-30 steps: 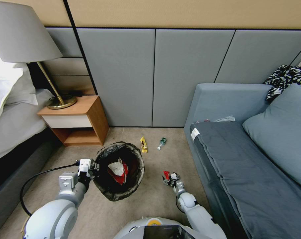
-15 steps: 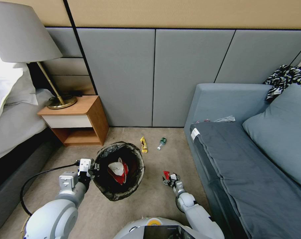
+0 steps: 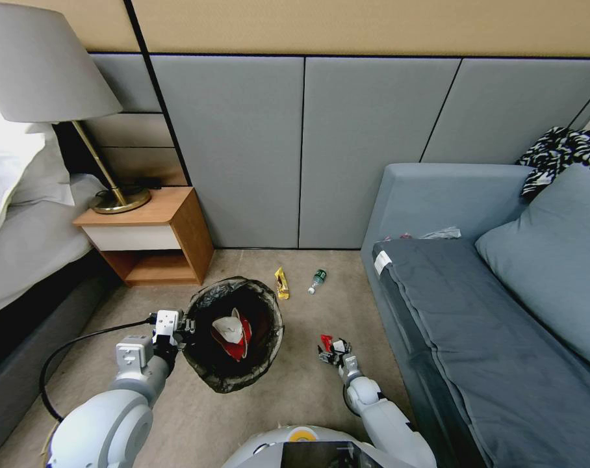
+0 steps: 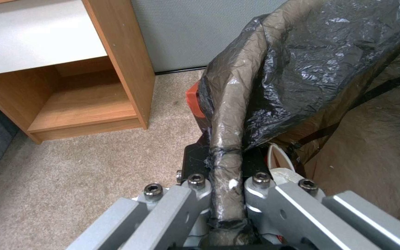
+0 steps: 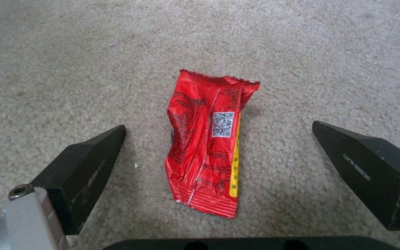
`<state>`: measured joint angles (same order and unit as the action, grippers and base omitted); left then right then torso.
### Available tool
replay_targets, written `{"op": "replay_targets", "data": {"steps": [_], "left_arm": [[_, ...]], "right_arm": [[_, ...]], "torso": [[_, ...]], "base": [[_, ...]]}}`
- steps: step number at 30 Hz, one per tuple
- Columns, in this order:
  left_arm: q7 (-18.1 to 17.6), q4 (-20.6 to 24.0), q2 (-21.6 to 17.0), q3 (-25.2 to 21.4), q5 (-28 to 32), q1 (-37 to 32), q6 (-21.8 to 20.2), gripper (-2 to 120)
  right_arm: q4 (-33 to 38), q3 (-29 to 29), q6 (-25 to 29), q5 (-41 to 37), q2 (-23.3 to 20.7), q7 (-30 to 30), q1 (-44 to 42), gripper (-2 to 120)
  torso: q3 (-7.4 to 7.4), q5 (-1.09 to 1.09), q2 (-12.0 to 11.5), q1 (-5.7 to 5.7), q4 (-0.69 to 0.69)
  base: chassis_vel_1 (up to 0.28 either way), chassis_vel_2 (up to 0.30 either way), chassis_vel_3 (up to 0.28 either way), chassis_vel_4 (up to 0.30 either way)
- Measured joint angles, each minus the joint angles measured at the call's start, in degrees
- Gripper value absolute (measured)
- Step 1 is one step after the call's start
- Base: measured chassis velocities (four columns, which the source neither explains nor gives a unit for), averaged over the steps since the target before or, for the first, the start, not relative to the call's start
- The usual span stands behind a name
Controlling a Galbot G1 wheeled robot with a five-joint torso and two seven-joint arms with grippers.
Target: Pick up the trash bin, then pick up the garbage from the floor and place it into the trash bin.
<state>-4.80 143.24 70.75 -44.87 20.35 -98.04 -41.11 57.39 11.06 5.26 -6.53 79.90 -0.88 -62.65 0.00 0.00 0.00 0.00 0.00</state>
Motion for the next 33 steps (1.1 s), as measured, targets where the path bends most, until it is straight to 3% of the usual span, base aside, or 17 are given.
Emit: {"op": "replay_targets", "data": {"steps": [16,23,25,27,28,33], "left_arm": [[0.01,0.00,-0.02,0.02,-0.05,0.01,0.04,1],[0.05,0.00,-0.11,0.02,-0.06,0.07,0.06,1],[0.07,0.00,-0.13,0.02,-0.06,0.09,0.06,1],[0.07,0.00,-0.13,0.02,-0.06,0.09,0.05,1],[0.10,0.00,-0.19,0.00,-0.03,0.11,0.06,1],[0.13,0.00,-0.24,-0.03,0.02,0.13,0.05,1]], "right_arm": [[-0.76,0.09,0.70,0.31,0.02,0.20,0.28,100],[-0.83,0.10,1.16,0.79,0.00,0.13,0.28,82],[-1.00,0.09,1.45,1.03,0.01,0.08,0.26,71],[-1.05,0.09,1.52,1.11,0.02,0.08,0.26,69],[-1.35,0.08,1.90,1.60,0.04,0.05,0.28,61],[-1.38,0.12,1.99,1.86,0.04,0.03,0.28,44]], "torso": [[0.00,0.00,0.00,0.00,0.00],[0.00,0.01,0.00,0.00,0.00],[0.00,0.02,0.00,0.00,0.01],[0.00,0.02,0.00,0.00,0.01],[0.00,0.02,0.00,0.00,0.02],[0.00,0.01,0.00,0.00,0.01]], "base": [[0.000,0.000,0.000,0.000],[0.000,0.000,0.000,0.000],[0.000,0.000,0.000,0.000],[0.000,0.000,0.000,0.000],[0.000,0.000,0.000,0.000],[0.000,0.000,0.000,0.000]]}}
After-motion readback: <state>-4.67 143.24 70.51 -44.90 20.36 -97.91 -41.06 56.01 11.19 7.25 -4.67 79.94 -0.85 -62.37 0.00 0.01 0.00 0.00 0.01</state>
